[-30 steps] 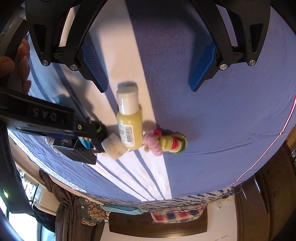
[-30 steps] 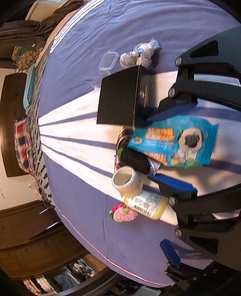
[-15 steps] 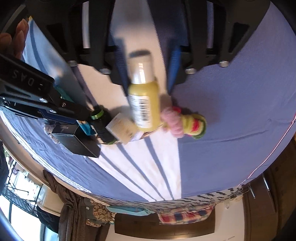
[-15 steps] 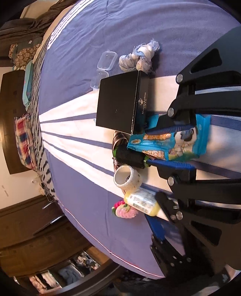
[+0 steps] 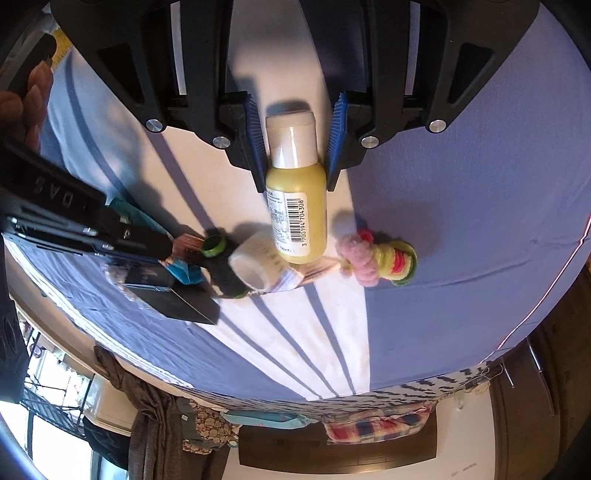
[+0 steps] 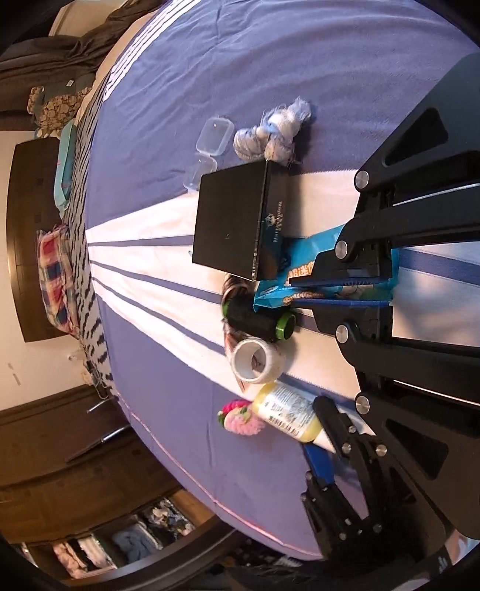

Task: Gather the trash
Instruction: 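Carry the yellow bottle and blue wrapper down over the black bin with both tools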

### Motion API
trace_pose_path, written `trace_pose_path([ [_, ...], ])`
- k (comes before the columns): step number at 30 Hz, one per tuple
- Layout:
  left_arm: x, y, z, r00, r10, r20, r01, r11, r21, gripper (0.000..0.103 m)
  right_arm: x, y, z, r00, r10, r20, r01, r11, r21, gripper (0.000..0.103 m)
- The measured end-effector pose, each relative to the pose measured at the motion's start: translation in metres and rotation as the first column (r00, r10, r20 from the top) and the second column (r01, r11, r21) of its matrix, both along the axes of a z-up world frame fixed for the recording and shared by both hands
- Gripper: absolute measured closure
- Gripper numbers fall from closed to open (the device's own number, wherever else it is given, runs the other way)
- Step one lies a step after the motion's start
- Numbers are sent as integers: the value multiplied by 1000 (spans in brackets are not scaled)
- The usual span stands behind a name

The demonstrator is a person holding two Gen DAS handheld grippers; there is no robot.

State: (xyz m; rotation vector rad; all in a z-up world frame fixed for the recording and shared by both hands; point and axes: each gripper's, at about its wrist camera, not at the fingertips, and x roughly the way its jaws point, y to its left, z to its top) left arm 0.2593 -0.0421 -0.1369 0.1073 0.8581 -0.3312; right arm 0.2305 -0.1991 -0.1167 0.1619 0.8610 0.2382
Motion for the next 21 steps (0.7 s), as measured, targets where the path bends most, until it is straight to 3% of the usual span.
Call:
trace_pose_path([
  [21,-124,9,86,988,2,157,5,999,-47,74,-119,-29,97,978,-24,209,14,999,50,97],
])
